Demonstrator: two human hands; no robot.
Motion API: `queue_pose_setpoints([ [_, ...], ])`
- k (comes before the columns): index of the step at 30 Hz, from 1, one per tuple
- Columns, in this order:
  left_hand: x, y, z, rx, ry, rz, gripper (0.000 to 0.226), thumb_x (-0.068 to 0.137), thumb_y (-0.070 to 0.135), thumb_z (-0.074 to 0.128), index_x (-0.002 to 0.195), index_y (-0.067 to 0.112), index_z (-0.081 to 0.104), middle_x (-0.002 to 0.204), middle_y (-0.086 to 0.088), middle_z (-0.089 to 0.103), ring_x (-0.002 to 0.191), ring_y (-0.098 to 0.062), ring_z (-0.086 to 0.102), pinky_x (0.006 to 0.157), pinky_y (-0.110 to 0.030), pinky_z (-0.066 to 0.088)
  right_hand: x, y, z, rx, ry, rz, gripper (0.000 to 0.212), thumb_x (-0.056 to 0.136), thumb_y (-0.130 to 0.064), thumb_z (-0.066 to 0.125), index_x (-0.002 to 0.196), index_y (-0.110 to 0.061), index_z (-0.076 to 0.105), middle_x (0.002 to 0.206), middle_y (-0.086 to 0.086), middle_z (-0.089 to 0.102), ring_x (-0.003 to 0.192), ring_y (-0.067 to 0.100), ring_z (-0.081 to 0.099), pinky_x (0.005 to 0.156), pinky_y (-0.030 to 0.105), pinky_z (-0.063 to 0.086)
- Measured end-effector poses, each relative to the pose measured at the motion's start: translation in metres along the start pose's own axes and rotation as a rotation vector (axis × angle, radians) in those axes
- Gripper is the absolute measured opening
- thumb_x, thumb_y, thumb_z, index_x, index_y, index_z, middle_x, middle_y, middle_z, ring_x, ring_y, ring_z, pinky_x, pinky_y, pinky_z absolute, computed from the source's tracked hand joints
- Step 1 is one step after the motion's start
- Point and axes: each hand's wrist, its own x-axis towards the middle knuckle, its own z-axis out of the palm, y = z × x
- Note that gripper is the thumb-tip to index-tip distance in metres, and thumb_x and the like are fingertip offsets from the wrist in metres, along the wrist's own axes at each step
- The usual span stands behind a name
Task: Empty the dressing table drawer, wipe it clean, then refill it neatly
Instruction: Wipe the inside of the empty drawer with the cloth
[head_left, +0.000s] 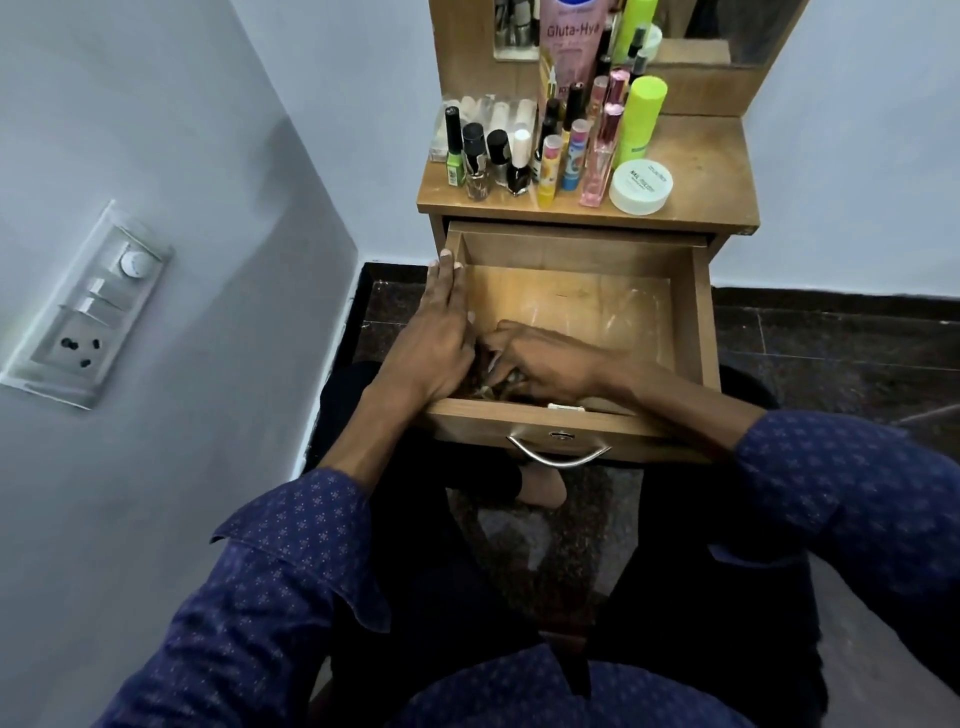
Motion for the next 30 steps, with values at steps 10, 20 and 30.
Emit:
queue_pose_setpoints([
  [10, 0.002, 0.001, 0.004, 0.007, -0.036, 0.005, 0.069, 0.114, 0.027, 0.035, 0.166, 0.003, -0.005, 0.173, -0.013, -0.023, 0.159, -0.030, -0.023, 0.127, -0.037, -0.004, -0.034, -0.013, -0.060, 0.301, 0.154, 0.192, 0.066, 0.092, -0.029, 0.077, 0.152, -0.036, 0.051, 0.136, -0.002, 0.058, 0.123, 0.015, 0.053, 0.101, 0.033, 0.048],
  [20, 0.004, -0.003, 0.007, 0.002, -0.022, 0.010, 0.070, 0.113, 0.026, 0.036, 0.167, 0.006, -0.005, 0.173, -0.011, -0.022, 0.159, -0.028, -0.022, 0.128, -0.039, -0.002, -0.088, -0.013, -0.047, 0.315, -0.240, 0.466, 0.011, 0.098, -0.028, 0.066, 0.092, -0.036, 0.069, 0.090, -0.013, 0.070, 0.090, 0.014, 0.066, 0.086, 0.035, 0.055],
  [30, 0.003, -0.002, 0.005, 0.010, -0.030, 0.004, 0.070, 0.114, 0.026, 0.035, 0.166, 0.005, -0.006, 0.172, -0.011, -0.024, 0.158, -0.026, -0.024, 0.128, -0.038, -0.001, -0.085, -0.008, -0.047, 0.469, -0.300, 0.499, 0.013, 0.103, -0.015, 0.061, 0.104, -0.014, 0.074, 0.090, -0.004, 0.069, 0.083, 0.013, 0.059, 0.073, 0.026, 0.046],
])
